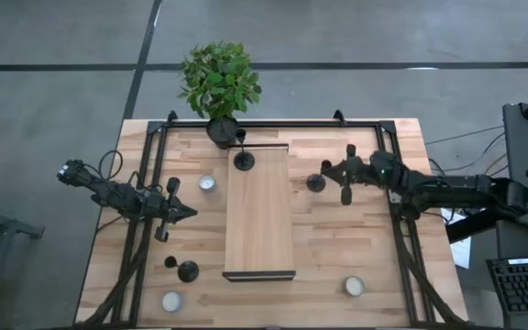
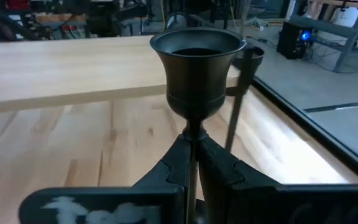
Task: Pick & Place candle stick holders
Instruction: Put the right black candle holder on the shelf
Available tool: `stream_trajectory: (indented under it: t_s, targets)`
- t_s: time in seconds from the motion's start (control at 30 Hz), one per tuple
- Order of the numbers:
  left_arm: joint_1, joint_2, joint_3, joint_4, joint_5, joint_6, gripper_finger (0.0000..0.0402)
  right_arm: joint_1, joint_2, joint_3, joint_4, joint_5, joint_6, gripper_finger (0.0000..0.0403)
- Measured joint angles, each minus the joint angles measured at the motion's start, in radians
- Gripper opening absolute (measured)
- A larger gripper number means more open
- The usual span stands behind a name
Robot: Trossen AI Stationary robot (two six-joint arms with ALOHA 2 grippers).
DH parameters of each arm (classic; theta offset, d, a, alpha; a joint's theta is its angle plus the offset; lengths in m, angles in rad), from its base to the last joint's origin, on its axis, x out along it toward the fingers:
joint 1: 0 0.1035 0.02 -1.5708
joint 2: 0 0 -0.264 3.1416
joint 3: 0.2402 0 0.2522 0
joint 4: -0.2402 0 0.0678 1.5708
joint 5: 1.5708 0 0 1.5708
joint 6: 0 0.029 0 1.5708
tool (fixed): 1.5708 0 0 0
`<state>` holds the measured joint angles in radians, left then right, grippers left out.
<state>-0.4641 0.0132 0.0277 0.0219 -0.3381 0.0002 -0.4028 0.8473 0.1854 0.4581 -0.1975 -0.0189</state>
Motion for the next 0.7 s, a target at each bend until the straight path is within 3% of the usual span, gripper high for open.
stream_trajectory:
  t_s: [0.27,0.53,0.7]
  targets:
    - [0.0,0.0,0.0,0.0,0.0,0.0,0.0014,-0.189,0.094,0.085,-0.01,-0.198,-0.014,0.0017]
    - [0.0,0.0,0.0,0.0,0.0,0.0,0.0014,-0.207,0.265,0.161,-0.014,-0.254,-0.034,0.0017]
    - [0.0,0.0,0.0,0.0,0.0,0.0,0.0014,-0.207,0.29,0.193,-0.013,-0.268,-0.038,0.0017]
